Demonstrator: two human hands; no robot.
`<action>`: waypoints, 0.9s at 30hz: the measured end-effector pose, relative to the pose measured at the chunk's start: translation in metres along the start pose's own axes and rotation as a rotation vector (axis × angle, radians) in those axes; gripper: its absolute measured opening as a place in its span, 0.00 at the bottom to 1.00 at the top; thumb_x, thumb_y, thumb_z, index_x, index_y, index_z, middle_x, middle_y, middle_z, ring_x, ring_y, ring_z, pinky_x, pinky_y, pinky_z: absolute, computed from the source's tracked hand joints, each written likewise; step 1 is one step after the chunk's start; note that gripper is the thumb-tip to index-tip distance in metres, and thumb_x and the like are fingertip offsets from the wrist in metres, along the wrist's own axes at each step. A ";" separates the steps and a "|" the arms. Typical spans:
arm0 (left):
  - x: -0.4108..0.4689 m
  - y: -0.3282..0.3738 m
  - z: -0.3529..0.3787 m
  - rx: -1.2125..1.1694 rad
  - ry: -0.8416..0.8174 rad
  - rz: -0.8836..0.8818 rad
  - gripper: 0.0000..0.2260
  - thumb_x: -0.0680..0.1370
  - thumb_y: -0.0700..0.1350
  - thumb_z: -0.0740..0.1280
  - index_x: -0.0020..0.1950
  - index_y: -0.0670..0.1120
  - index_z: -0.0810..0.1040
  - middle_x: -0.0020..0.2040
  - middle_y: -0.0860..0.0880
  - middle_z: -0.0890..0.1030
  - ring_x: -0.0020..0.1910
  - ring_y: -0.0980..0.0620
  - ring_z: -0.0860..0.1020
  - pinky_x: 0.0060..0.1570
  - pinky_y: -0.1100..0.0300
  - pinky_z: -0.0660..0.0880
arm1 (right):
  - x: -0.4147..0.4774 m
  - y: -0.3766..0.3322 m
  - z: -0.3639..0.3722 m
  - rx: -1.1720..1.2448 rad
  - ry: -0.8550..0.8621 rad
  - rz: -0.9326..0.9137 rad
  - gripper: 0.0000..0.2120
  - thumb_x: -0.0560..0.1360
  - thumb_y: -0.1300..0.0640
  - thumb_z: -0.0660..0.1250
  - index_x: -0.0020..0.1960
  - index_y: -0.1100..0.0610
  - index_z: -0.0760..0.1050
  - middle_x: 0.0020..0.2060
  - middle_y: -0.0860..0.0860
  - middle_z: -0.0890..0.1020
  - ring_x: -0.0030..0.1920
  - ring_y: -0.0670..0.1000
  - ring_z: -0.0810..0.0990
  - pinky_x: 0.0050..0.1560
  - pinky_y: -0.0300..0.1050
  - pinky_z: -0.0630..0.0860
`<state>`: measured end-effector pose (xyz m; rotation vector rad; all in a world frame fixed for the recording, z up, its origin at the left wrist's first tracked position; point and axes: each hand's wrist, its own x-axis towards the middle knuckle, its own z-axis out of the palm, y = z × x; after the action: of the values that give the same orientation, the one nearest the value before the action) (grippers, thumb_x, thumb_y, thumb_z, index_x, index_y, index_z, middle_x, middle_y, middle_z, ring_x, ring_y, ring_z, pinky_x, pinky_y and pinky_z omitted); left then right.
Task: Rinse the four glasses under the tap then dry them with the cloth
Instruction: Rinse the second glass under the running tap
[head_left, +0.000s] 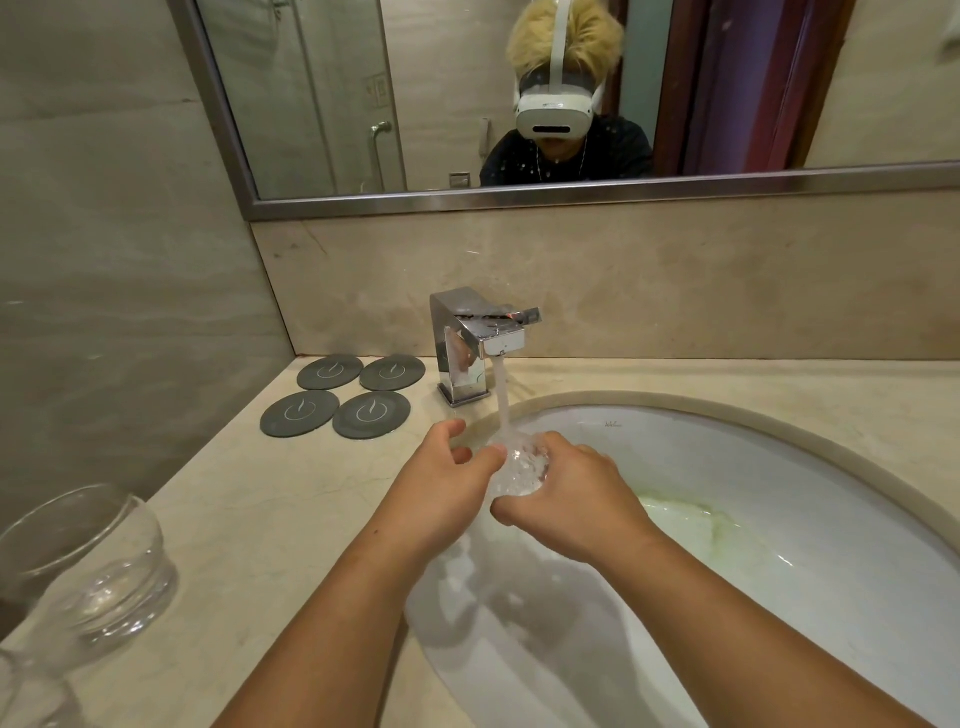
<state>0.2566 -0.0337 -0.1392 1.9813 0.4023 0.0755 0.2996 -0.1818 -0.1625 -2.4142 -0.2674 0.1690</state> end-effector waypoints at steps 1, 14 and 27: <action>0.001 -0.001 0.000 0.003 0.000 -0.013 0.29 0.82 0.58 0.68 0.81 0.54 0.64 0.70 0.52 0.77 0.64 0.51 0.79 0.58 0.55 0.74 | 0.001 0.001 0.001 0.013 0.008 0.008 0.40 0.62 0.36 0.72 0.73 0.43 0.70 0.60 0.47 0.78 0.66 0.53 0.73 0.61 0.52 0.79; -0.005 0.001 0.004 -0.042 -0.099 -0.006 0.38 0.72 0.62 0.72 0.80 0.54 0.65 0.51 0.62 0.86 0.56 0.57 0.84 0.66 0.49 0.78 | 0.003 0.003 -0.004 0.238 0.125 -0.054 0.42 0.54 0.37 0.69 0.68 0.42 0.70 0.61 0.45 0.77 0.65 0.52 0.75 0.63 0.51 0.78; -0.006 -0.003 0.009 0.041 -0.109 0.090 0.28 0.76 0.62 0.74 0.73 0.62 0.69 0.50 0.58 0.87 0.50 0.59 0.83 0.59 0.55 0.79 | 0.010 0.014 0.003 0.201 0.318 -0.229 0.37 0.70 0.52 0.82 0.74 0.44 0.69 0.65 0.45 0.75 0.65 0.52 0.69 0.59 0.43 0.67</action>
<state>0.2523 -0.0417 -0.1450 2.0328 0.2458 0.0160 0.3109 -0.1880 -0.1744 -2.1514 -0.3582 -0.2766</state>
